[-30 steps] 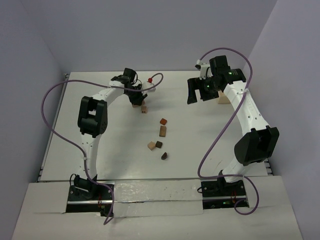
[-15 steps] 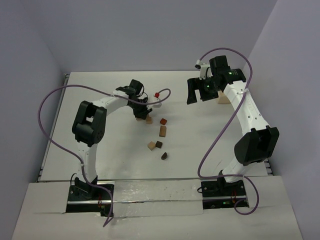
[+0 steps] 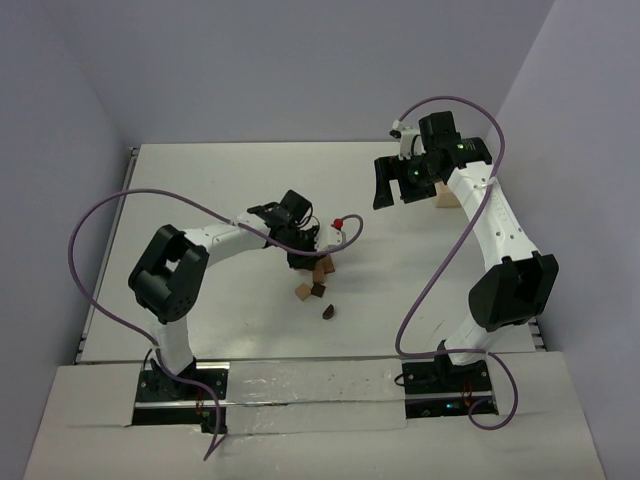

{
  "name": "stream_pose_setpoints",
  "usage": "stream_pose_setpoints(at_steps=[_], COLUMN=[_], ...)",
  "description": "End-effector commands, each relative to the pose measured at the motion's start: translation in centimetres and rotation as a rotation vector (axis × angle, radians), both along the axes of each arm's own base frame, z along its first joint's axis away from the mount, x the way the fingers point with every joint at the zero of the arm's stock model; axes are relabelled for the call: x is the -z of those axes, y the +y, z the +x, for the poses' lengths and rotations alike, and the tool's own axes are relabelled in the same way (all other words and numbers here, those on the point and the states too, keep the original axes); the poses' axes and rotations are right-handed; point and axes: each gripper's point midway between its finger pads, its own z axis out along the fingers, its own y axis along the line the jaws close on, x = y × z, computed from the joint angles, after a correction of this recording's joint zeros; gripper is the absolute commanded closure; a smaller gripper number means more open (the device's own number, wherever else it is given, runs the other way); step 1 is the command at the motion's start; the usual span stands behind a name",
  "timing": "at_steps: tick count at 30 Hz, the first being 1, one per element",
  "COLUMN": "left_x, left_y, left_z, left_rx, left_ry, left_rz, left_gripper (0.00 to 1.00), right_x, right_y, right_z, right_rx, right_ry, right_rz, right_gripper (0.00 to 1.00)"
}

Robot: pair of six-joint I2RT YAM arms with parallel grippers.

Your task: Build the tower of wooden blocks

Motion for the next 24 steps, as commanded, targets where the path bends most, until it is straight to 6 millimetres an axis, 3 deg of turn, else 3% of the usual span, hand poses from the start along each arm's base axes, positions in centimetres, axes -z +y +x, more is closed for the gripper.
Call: stream_pose_setpoints(at_steps=[1, 6, 12, 15, 24], left_x=[-1.7, -2.8, -6.8, -7.6, -4.7], left_y=[-1.4, -1.0, 0.1, 1.2, 4.2], left_z=[-1.3, -2.7, -1.7, -0.9, 3.0], left_rx=[0.019, 0.024, 0.039, 0.049, 0.035], left_ry=[-0.001, 0.007, -0.072, -0.096, -0.061], left_rz=[-0.075, -0.094, -0.109, -0.103, -0.042], left_gripper=[0.99, 1.00, 0.98, 0.97, 0.92], right_x=[-1.8, -1.9, -2.1, -2.1, -1.5], right_y=[0.0, 0.0, 0.3, 0.4, 0.4], right_z=[-0.1, -0.3, -0.3, -0.4, -0.3], right_rx=[-0.013, -0.013, -0.023, -0.030, -0.033], right_ry=[-0.051, -0.052, -0.053, -0.050, -0.038], right_rz=[0.018, 0.018, 0.034, 0.038, 0.034], right_gripper=[0.03, 0.03, 0.03, 0.02, 0.01])
